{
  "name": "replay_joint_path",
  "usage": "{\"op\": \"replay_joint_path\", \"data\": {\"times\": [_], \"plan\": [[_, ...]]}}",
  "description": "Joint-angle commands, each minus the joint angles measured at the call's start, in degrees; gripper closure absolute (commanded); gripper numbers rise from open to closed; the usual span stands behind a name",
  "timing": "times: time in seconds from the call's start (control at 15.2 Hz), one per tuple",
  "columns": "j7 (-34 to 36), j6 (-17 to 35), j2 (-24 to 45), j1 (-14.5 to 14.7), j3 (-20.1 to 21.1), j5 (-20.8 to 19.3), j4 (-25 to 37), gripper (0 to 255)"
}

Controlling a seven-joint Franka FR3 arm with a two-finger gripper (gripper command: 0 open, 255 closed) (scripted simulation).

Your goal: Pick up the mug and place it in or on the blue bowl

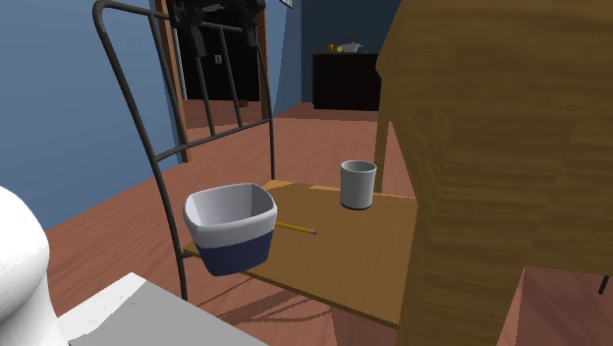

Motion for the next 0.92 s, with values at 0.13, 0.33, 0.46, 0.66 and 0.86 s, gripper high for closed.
{"op": "replay_joint_path", "data": {"times": [0.13,0.33,0.46,0.66,0.86], "plan": [[-0.43,3.44,2.76,-0.29,-0.92,-0.30,-0.76,0],[-1.11,8.47,7.36,-0.72,-2.24,-0.63,-1.33,0],[-1.58,11.71,10.70,-0.96,-3.12,-0.78,-1.32,0],[-2.34,16.33,16.06,-1.29,-4.38,-0.81,-0.73,0],[-3.21,20.62,21.78,-1.57,-5.58,-0.60,0.55,0]]}}
